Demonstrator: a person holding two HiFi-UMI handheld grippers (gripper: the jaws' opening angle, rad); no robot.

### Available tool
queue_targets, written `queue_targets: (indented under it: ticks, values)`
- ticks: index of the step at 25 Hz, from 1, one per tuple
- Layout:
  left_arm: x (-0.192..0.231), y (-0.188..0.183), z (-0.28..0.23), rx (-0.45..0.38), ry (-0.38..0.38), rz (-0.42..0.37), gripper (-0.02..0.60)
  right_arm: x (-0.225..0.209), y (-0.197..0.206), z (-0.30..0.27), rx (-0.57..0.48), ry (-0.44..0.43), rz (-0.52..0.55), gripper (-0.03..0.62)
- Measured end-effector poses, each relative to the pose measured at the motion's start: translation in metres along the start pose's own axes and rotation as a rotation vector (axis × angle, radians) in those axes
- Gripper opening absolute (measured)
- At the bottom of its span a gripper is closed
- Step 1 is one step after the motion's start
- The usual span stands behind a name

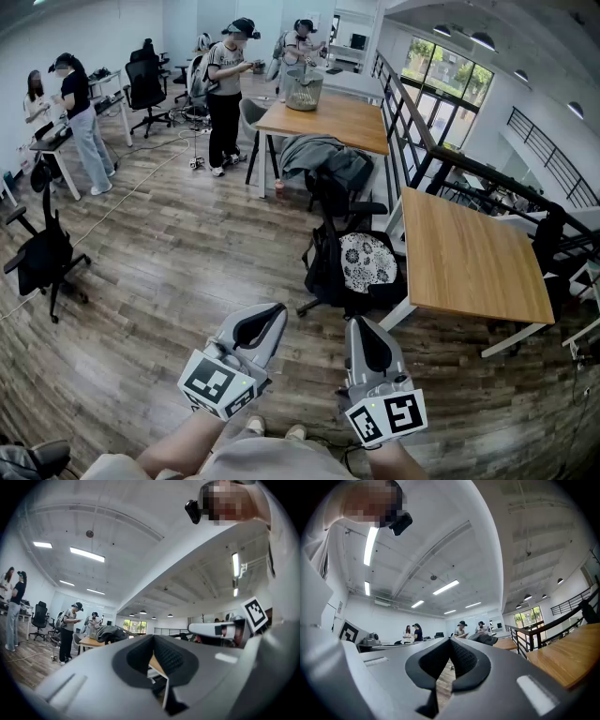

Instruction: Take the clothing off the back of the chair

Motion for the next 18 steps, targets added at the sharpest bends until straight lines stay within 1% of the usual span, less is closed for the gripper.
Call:
queue_targets:
  ticks: [5,8,11,18]
  values:
    - [-0.002,0.001,-0.01,-0.01,-0.004,-0.009,-0.002,-0.008,0.0,-0.001,-0.001,-0.007,0.009,-0.003]
    - [-0.004,0.003,-0.012,-0.01,-0.004,-0.003,-0.002,-0.013,0.002,0.0,-0.003,-0.005,-0.003,-0.003]
    - [-0.007,0.004,-0.014,-0.006,-0.004,0.0,-0.002,-0.016,0.003,0.0,0.001,-0.009,-0.019,-0.003]
    - [-0.013,0.008,-0.02,0.006,-0.006,-0.004,-0.002,-0.023,0.006,-0.002,0.017,-0.016,-0.019,-0.003]
Point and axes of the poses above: the fingertips, and each gripper's own axes: z backward along the fingers, x to its left, y out of its underside, the point moved 7 cm from there along z, backward along the fingers, and after that the axes turned 2 degrees about -y, right-handed, at the moved point
